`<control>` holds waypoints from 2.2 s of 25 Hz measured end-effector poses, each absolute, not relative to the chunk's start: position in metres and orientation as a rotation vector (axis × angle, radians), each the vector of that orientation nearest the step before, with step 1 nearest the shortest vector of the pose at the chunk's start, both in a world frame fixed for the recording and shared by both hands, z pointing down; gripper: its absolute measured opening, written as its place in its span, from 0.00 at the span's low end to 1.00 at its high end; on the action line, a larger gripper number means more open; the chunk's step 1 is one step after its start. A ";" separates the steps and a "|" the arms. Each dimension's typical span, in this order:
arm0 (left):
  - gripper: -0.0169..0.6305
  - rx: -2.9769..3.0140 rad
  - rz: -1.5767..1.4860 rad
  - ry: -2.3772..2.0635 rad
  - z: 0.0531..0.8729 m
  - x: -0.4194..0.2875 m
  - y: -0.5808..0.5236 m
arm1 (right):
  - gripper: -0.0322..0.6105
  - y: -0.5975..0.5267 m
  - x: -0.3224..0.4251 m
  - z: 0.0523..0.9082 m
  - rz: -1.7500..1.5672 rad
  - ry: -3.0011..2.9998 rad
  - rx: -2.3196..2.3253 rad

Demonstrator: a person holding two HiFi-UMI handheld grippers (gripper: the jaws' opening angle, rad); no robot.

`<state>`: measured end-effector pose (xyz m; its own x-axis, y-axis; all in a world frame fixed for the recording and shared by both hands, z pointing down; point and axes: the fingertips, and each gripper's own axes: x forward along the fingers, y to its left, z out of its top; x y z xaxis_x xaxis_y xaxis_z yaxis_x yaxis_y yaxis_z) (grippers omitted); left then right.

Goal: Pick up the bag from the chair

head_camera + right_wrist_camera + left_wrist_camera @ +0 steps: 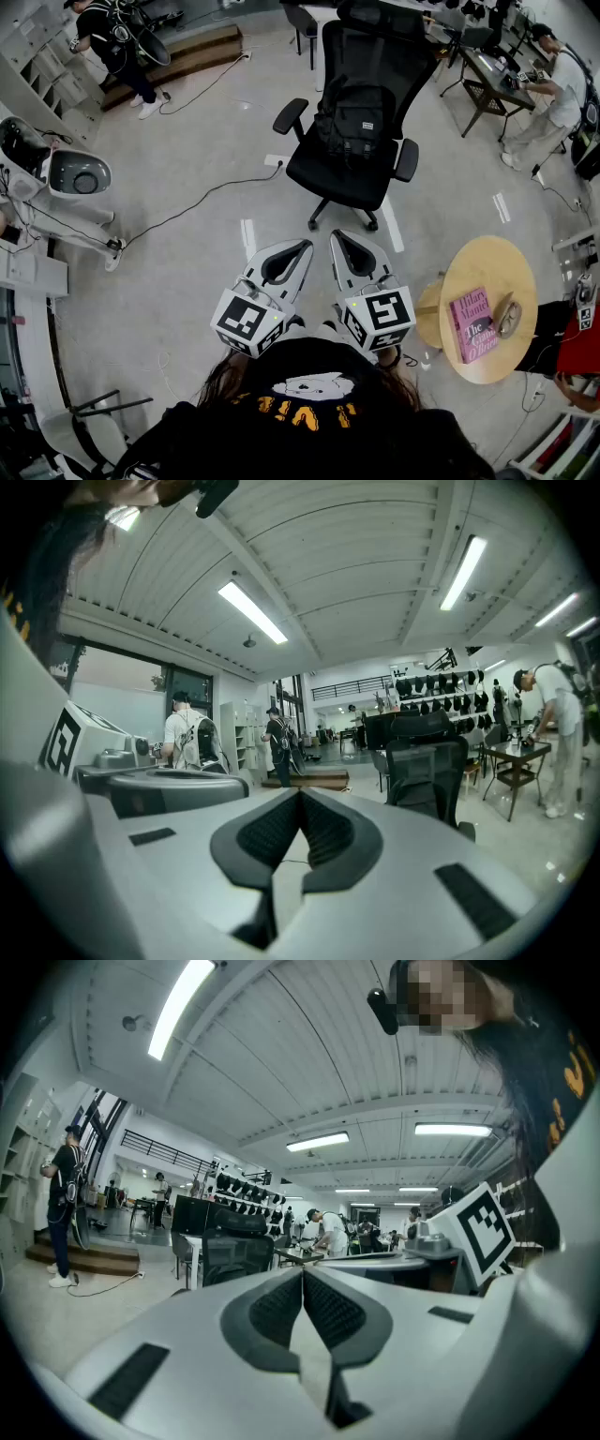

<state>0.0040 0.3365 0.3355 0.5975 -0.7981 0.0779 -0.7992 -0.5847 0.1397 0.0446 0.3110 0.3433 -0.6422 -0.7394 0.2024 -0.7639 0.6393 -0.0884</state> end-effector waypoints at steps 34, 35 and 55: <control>0.04 2.683 0.028 -1.085 0.369 -0.007 0.268 | 0.05 0.246 0.035 0.375 0.411 -2.680 1.414; 0.04 2.681 0.032 -1.092 0.370 -0.006 0.258 | 0.05 0.235 0.038 0.377 0.415 -2.679 1.413; 0.04 2.637 0.070 -1.262 0.362 0.044 0.039 | 0.05 0.012 0.094 0.379 0.440 -2.743 1.274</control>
